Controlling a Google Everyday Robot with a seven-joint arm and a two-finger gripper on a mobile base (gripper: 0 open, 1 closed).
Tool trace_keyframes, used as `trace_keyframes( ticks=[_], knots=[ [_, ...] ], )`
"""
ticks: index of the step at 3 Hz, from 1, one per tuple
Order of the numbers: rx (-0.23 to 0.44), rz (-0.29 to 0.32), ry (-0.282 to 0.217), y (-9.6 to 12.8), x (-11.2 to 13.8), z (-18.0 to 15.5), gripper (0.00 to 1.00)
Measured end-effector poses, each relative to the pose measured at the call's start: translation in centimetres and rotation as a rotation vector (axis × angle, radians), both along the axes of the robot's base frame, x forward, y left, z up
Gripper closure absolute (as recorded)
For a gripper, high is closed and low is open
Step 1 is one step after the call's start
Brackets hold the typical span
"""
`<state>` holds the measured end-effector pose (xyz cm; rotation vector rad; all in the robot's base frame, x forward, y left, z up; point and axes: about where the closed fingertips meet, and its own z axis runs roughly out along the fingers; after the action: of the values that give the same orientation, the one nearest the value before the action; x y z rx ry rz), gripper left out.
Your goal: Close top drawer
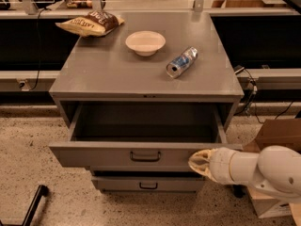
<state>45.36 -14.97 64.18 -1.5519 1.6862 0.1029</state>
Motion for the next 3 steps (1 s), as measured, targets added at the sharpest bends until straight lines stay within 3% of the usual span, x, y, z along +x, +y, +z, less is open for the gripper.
trace_keyframes(
  ticks=[1,2,3],
  knots=[
    [0.01,0.06,-0.003,1.7,1.8,-0.6,1.0],
    [0.012,0.058,-0.015,1.8,2.3,-0.8,1.0],
    [0.018,-0.008,-0.048,1.6,5.0,-1.4,1.0]
  ],
)
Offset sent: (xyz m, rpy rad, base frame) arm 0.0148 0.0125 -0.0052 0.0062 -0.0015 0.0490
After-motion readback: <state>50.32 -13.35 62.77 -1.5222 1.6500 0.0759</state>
